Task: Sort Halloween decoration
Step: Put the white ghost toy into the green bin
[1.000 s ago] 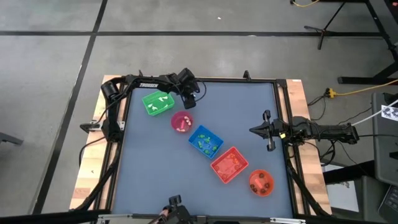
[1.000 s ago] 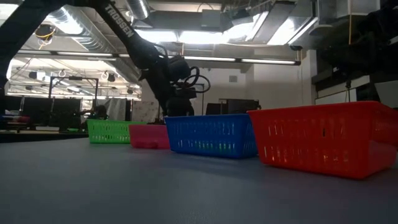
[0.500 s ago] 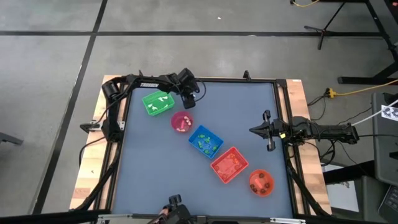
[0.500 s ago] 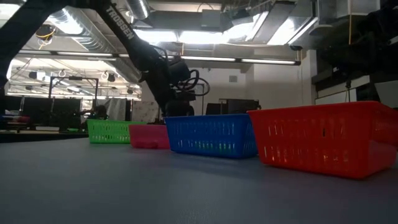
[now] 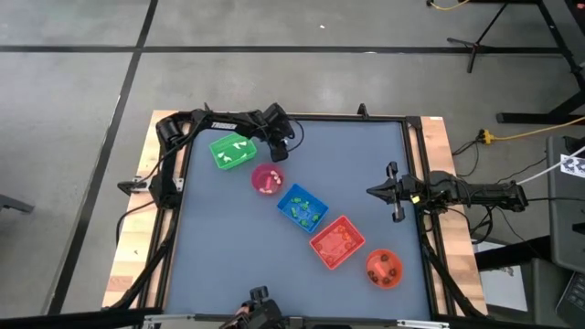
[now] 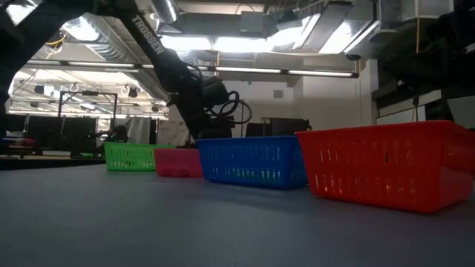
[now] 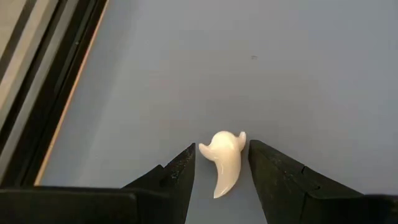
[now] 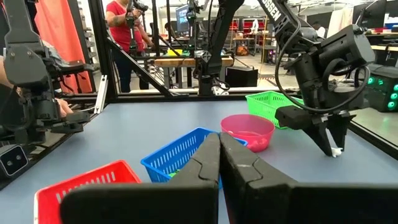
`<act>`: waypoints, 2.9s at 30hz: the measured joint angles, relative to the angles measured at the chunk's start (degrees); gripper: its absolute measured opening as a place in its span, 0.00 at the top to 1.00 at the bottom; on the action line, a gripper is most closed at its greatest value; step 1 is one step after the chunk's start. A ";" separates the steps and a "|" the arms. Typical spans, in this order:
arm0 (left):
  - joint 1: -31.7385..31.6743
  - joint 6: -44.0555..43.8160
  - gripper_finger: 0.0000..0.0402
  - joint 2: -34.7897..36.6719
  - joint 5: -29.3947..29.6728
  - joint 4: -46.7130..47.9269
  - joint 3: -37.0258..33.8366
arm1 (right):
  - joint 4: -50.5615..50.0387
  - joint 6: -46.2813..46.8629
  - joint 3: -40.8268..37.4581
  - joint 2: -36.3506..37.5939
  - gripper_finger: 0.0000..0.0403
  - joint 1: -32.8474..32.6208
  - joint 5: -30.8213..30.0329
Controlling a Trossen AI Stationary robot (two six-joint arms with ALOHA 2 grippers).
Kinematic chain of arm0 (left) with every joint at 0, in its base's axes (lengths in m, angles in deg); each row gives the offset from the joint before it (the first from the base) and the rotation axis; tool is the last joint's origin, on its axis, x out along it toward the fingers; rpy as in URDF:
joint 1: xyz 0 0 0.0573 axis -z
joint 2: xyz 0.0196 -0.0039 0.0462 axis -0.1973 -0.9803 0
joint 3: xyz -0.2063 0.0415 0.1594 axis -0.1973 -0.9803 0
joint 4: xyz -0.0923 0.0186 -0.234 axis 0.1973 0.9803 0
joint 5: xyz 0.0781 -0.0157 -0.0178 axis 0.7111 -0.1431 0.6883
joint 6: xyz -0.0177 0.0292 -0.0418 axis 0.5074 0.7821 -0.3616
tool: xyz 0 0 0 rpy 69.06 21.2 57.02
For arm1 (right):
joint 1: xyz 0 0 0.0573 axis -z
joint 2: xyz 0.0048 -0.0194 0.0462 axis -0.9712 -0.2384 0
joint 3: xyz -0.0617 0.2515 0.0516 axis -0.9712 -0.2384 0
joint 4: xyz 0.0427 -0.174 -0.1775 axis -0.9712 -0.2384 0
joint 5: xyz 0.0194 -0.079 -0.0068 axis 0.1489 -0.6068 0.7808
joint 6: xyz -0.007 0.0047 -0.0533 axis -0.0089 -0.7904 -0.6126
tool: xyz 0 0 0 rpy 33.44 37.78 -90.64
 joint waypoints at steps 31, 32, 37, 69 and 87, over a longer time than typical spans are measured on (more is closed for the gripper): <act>0.20 0.02 0.77 -1.10 -1.03 -0.42 0.04 | 0.02 -0.01 -0.02 0.02 0.99 0.00 0.02; 0.20 0.02 0.77 -1.10 -1.03 -0.42 0.04 | 0.02 -0.01 -0.02 0.02 0.99 0.00 0.02; 0.20 0.02 0.77 -1.12 -1.01 -0.42 0.04 | 0.04 -0.01 -0.02 0.01 0.99 -0.02 0.02; 0.63 0.11 0.86 -1.10 -0.59 -0.12 0.00 | 0.04 -0.01 -0.02 0.00 0.99 0.00 0.02; 0.72 -0.07 0.86 2.36 1.09 1.11 -0.22 | 0.04 0.01 -0.02 0.01 0.99 0.00 0.02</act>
